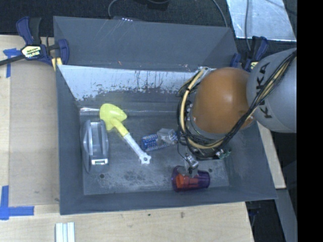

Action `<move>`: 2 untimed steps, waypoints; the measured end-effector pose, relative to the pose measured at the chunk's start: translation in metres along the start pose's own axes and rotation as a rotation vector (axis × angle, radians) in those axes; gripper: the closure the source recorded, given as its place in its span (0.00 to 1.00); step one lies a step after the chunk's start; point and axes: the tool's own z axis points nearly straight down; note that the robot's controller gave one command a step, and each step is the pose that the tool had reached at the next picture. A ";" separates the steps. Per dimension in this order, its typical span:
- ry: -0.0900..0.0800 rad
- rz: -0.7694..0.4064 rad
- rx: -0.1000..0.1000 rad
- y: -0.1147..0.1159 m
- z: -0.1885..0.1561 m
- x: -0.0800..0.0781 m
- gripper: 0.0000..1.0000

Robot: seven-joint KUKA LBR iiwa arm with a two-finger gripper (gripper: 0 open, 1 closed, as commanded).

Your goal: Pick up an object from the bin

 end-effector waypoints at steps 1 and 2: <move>0.000 0.000 0.000 0.000 0.000 0.000 0.00; 0.005 0.057 -0.001 -0.001 -0.005 -0.025 0.00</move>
Offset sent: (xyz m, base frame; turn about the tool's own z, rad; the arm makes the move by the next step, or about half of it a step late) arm 0.0653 0.0417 0.0184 0.1387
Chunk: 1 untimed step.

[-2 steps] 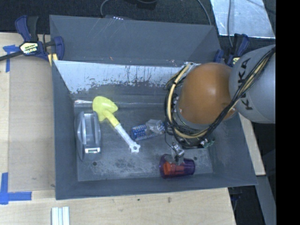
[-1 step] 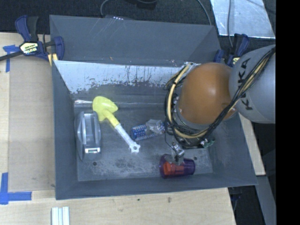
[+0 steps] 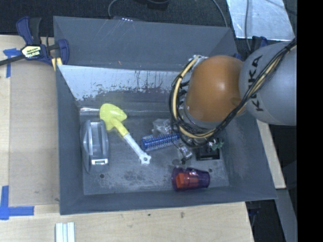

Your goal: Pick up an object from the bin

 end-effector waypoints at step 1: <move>-0.013 0.010 0.001 -0.001 -0.018 -0.026 0.00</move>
Offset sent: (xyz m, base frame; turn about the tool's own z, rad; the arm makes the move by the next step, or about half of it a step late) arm 0.0202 -0.0008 0.0070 0.1037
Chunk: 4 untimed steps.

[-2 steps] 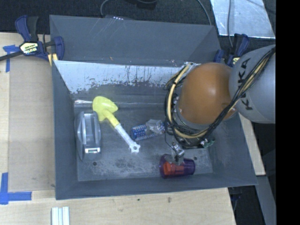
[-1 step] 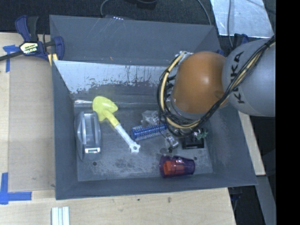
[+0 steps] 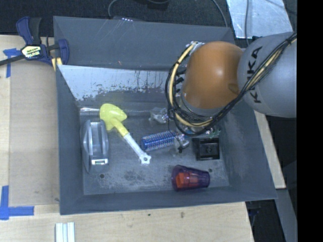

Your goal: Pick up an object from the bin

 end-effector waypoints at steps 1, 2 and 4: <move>0.005 -0.103 0.002 -0.007 -0.005 0.005 0.00; 0.002 0.000 0.000 -0.018 0.018 0.009 0.00; -0.003 -0.427 0.004 -0.025 0.062 -0.013 0.00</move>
Offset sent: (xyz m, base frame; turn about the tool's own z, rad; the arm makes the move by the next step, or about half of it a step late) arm 0.0023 -0.0359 -0.0470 -0.1550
